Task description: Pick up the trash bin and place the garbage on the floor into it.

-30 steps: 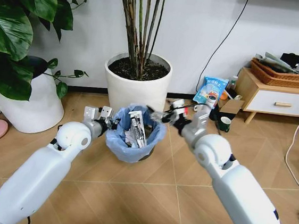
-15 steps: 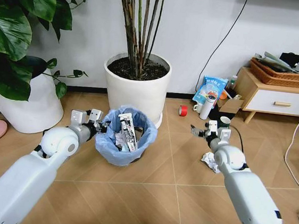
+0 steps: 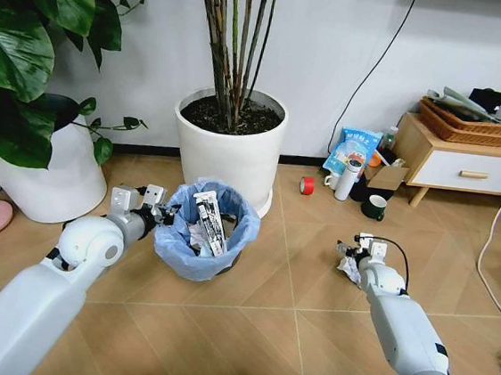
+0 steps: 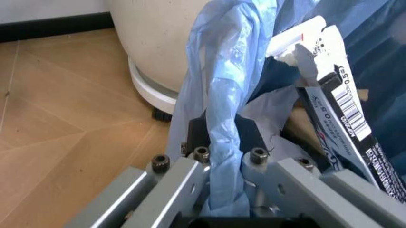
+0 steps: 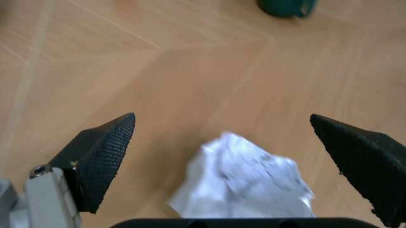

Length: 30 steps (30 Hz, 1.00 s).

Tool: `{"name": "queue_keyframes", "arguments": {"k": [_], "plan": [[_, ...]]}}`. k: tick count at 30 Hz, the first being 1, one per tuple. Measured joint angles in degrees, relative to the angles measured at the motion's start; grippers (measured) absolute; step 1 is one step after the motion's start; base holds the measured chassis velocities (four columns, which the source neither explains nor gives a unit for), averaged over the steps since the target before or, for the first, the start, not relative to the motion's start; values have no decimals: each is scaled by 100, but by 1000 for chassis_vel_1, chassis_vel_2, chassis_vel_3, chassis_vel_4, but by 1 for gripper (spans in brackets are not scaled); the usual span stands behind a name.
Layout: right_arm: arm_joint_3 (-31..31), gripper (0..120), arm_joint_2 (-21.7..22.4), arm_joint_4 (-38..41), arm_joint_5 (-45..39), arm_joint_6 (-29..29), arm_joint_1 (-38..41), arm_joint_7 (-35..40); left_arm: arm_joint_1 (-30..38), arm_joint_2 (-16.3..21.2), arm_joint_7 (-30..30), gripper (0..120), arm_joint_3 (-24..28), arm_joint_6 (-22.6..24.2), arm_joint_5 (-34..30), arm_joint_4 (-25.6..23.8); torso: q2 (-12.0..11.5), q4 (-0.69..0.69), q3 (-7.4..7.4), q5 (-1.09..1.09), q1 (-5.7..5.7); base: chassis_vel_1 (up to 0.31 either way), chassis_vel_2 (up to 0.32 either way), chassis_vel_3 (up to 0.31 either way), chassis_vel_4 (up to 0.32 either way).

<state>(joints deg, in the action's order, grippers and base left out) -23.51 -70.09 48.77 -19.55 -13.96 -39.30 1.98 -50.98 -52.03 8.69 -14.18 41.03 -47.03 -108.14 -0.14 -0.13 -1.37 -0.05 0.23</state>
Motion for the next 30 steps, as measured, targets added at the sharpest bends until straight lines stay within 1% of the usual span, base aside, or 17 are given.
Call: {"name": "queue_keyframes", "arguments": {"k": [2,5,7,8,16,22,24,25,26,27,28,29,30], "plan": [[-34,100,-11,-49,43,3,0,3,-2,0,-3,0,0,0,0,-5,0,0,0,0,0,0,0,0,0],[-256,100,-103,-311,371,76,-12,3,-12,8,-19,0,-1,-5,2,-16,0,0,0,-1,0,0,0,0,0],[-280,100,-116,-335,400,83,-13,3,-14,11,-25,0,-1,-6,2,-17,0,0,0,0,0,0,0,0,0],[-401,100,-182,-449,505,90,-17,9,-20,17,-57,0,0,-15,11,-18,0,-1,0,1,0,0,0,0,0],[-694,100,-402,-915,641,106,111,3,-12,34,-115,0,8,-26,17,-16,0,0,0,-1,0,0,0,0,0],[-780,100,-482,-1059,644,104,153,-9,-8,38,-153,0,5,-34,21,1,0,1,0,0,0,0,0,0,0],[-809,90,-507,-1145,657,107,171,-10,-17,39,-176,0,-10,-42,28,12,0,0,0,0,0,0,0,0,0],[-809,90,-507,-1145,657,107,171,-10,-17,39,-176,0,-10,-42,28,12,0,0,0,0,0,0,0,0,0],[-818,87,-514,-1179,667,115,178,-10,-20,39,-181,0,-12,-47,33,14,0,0,0,0,0,0,0,0,0],[-835,80,-527,-1231,679,143,185,-10,-26,39,-189,0,-19,-54,38,16,0,0,0,0,0,0,0,0,0],[-841,77,-532,-1242,681,152,185,-11,-29,39,-195,0,-22,-58,39,16,0,0,0,1,0,0,0,0,0],[-841,77,-532,-1242,681,152,185,-11,-29,39,-195,0,-22,-58,39,16,0,0,0,1,0,0,0,0,0],[-849,70,-535,-1246,682,160,182,-12,-33,43,-203,0,-27,-63,40,17,0,0,0,0,0,0,0,0,0]]}}
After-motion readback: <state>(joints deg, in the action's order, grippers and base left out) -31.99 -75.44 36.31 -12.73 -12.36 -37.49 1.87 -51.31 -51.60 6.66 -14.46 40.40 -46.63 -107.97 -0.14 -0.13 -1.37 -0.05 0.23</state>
